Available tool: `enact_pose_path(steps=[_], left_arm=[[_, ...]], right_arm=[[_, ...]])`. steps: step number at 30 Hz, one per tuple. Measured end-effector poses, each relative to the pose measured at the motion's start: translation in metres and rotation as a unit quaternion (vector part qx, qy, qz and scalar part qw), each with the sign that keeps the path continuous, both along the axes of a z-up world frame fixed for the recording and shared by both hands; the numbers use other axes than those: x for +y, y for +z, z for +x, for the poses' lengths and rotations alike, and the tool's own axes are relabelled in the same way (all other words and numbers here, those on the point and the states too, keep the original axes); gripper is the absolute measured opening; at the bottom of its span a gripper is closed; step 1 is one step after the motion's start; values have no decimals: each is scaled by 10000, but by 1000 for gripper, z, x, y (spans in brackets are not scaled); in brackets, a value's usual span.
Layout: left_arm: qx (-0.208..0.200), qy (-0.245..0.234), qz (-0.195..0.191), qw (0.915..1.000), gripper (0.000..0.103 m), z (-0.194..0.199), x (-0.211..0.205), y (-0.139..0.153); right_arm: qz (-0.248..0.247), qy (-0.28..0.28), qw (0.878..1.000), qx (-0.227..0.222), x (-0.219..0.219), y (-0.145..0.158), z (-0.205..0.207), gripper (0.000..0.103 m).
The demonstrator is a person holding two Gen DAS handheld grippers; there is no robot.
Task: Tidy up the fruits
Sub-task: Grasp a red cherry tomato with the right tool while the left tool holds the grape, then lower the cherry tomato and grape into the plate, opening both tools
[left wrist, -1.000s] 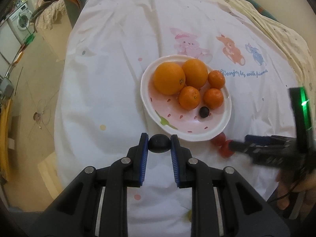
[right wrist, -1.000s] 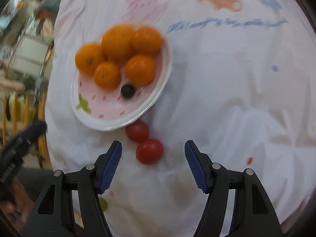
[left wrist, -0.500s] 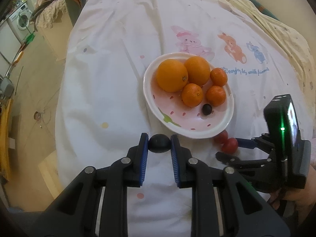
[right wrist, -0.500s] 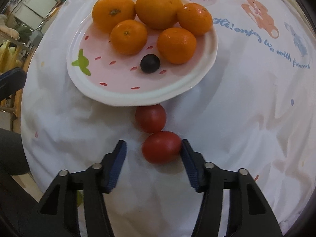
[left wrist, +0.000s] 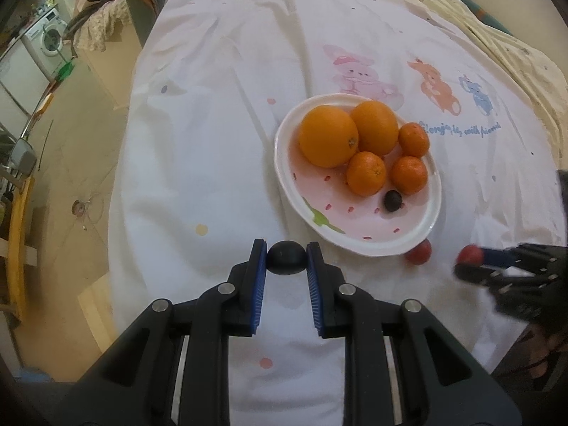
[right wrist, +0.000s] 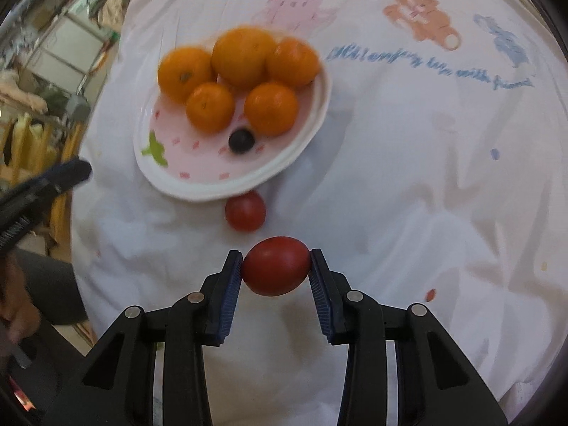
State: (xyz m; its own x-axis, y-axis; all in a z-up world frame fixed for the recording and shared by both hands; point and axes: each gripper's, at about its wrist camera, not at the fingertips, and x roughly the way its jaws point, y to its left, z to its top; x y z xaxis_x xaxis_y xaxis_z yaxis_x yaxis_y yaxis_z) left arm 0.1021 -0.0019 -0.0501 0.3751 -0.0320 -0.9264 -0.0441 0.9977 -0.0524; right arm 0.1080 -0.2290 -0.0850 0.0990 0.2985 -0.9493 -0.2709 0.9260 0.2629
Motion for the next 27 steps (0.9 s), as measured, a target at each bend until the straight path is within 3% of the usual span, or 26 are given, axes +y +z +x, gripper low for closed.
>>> enact_pose_path(steps=[7,13,27], left_arm=[[-38,113,102,9999,19,2,7,-5],[-208,21,78,9998,19,8,2,-1],[-6,-23,-166,9999,19,46,-11,-21]], right_arm=[[562,-318,9962,-578,-8,31,13,40],[902,-331,9908,-950,9,40,20,40],[1001,-401,9918,-680,25,15,40,40]])
